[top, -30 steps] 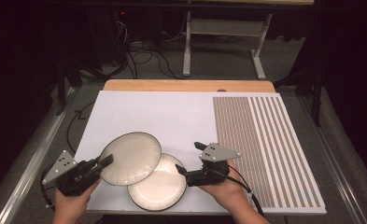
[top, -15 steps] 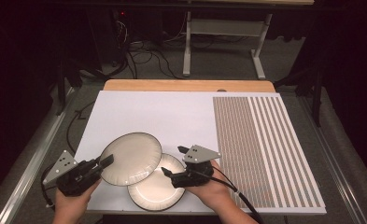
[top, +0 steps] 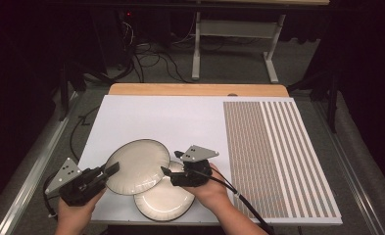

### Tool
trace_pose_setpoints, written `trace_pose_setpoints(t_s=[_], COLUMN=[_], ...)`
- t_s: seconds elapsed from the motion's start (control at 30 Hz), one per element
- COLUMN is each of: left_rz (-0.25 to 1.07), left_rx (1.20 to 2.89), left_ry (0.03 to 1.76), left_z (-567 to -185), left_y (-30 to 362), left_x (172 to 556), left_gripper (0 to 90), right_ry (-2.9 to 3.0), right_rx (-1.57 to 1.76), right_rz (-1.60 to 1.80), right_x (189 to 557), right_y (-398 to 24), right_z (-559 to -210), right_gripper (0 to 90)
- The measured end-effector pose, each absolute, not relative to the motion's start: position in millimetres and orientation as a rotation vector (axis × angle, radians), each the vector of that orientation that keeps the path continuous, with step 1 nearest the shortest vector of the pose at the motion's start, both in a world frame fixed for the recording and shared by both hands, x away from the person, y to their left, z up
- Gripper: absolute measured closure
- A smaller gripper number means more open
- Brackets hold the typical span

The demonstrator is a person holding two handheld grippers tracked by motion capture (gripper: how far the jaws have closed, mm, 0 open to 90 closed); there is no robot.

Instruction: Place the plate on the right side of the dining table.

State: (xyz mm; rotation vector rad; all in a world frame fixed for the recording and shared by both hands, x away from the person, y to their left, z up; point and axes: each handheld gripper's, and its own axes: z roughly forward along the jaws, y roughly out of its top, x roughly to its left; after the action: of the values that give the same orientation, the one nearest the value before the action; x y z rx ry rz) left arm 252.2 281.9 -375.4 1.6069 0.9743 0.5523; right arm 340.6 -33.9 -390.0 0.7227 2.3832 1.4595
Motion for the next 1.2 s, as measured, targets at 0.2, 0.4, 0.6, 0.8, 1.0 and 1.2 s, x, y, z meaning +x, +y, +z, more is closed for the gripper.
trace_pose_setpoints(t_s=[0.2,0.4,0.6,0.8,1.0,1.2], left_rz=[0.551,0.552,0.553,0.52,0.513,0.505], left_rx=[1.606,1.605,1.613,1.601,1.598,1.606], left_ry=[0.974,0.964,0.966,0.979,0.97,0.939], left_z=[-376,-376,-376,-377,-372,-362], left_y=[282,281,278,278,272,260], left_x=[253,253,253,254,253,256], left_gripper=[79.5,79.4,79.4,79.6,79.6,79.5], right_ry=[2.402,2.432,2.47,2.489,2.484,2.453], right_rx=[0.756,0.752,0.77,0.779,0.787,0.787], right_rz=[1.484,1.492,1.482,1.488,1.52,1.54], right_x=[351,355,359,357,355,351], right_y=[-27,-22,-20,-23,-35,-51], right_z=[-392,-393,-398,-395,-386,-372], right_gripper=[48.1,59.7,69.4,78.6,82.7,84.1])
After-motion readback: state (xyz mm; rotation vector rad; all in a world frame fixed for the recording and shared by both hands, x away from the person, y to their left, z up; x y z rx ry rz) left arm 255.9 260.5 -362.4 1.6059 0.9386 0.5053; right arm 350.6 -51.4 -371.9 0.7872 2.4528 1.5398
